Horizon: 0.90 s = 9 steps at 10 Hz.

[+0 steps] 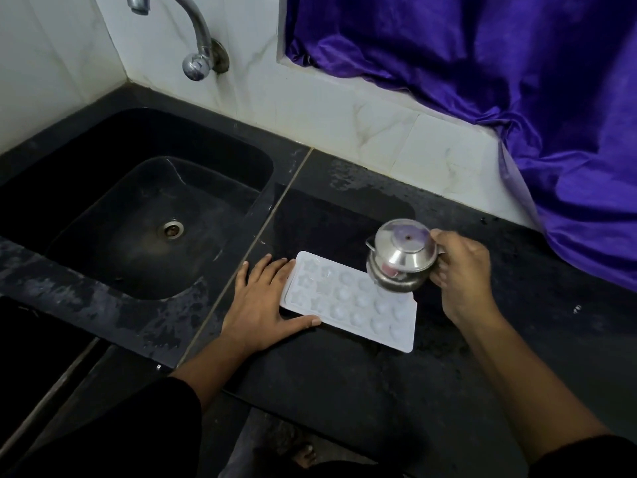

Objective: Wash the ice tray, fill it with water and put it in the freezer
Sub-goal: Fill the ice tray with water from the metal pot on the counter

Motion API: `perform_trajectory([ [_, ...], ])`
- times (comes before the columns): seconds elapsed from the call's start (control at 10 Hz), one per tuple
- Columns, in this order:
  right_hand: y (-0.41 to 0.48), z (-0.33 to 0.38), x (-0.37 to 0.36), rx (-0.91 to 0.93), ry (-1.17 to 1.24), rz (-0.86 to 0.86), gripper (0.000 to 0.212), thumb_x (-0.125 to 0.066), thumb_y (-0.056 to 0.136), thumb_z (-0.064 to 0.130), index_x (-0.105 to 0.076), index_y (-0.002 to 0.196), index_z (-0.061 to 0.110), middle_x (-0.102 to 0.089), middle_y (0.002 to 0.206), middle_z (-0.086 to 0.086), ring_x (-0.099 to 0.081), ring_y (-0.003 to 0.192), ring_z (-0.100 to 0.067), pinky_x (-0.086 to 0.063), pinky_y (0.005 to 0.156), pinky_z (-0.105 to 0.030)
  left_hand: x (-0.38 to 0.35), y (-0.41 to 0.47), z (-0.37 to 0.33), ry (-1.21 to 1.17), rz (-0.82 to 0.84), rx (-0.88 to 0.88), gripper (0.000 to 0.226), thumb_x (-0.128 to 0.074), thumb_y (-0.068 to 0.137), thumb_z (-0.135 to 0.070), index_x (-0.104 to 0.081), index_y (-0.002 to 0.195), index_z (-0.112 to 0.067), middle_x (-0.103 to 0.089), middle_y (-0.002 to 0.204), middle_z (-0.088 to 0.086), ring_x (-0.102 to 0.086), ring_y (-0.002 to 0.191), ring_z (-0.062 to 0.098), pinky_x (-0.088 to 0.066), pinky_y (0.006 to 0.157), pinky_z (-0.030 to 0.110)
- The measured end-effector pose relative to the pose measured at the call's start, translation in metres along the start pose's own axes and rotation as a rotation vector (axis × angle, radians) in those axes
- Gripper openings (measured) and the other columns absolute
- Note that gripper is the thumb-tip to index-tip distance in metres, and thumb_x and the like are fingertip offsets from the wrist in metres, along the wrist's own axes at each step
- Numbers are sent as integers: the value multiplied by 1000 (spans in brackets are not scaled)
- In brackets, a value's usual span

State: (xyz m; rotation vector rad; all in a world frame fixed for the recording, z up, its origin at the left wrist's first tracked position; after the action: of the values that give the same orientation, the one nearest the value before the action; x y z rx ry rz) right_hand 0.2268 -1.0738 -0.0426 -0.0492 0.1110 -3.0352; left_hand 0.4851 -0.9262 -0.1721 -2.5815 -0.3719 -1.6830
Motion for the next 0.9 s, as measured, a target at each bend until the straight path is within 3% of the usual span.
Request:
perform_trajectory([
  [0.1,-1,12,7,-30,186,0,42,-57,97,13,-50,56,19,-36,46,7,-28,39,-6,-19,39,-20,-1,1,0,8,4,4,122,-38,71,-105,-34,163,-24,-40,165,-4,-20,160,19,-4,130,55],
  [0.2,-2,15,9,-15,142,-15,43,-57,97,11,-51,55,17,-38,46,6,-31,39,-6,-23,39,-19,-1,1,0,12,10,1,122,-38,71,-105,-33,163,-24,-39,165,-4,-19,160,19,-4,131,54],
  [0.3,-1,11,10,92,-117,-11,42,-65,91,15,-48,60,-8,-40,54,-8,-36,49,-15,-30,48,-24,-1,1,1,14,9,-3,123,-35,71,-105,-34,162,-23,-40,165,-4,-20,160,20,-6,130,56],
  [0.4,-2,7,4,177,-351,42,50,-68,82,27,-43,54,-6,-37,53,-9,-34,51,-18,-30,50,-35,-1,1,0,13,6,-4,124,-34,70,-106,-35,162,-23,-41,165,-3,-22,159,21,-6,130,56],
  [0.5,-7,6,-14,308,-795,86,50,-65,80,35,-44,51,0,-37,44,-8,-36,43,-18,-36,47,-37,-2,1,0,16,3,-4,124,-33,70,-106,-36,161,-22,-41,165,-3,-22,159,21,-6,130,56],
  [0.6,-13,9,-27,360,-974,90,52,-65,84,33,-40,49,5,-35,43,-8,-35,41,-19,-30,46,-33,-2,1,0,21,2,-4,124,-33,70,-106,-36,161,-22,-41,165,-3,-22,159,21,-6,130,55],
  [0.8,-21,12,-47,425,-1149,122,55,-63,89,35,-35,47,14,-32,39,2,-33,38,-16,-25,47,-27,-1,1,1,23,7,2,124,-33,70,-106,-34,162,-23,-40,165,-4,-20,160,20,-5,130,54],
  [0.9,-17,9,-35,407,-1074,93,55,-65,88,32,-34,47,12,-31,41,0,-31,39,-16,-25,47,-28,0,0,0,25,13,5,123,-35,70,-105,-33,162,-24,-39,166,-4,-19,160,20,-4,131,54],
])
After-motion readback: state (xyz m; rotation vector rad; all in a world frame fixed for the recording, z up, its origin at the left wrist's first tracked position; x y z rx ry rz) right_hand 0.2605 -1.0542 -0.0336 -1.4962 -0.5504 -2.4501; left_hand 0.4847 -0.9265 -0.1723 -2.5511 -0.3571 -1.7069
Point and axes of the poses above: each hand's wrist, its own y-axis towards the middle knuckle, its own x-axis out of the back of the hand, z = x × y, the point moved 6 cm from there along y, towards the middle knuckle
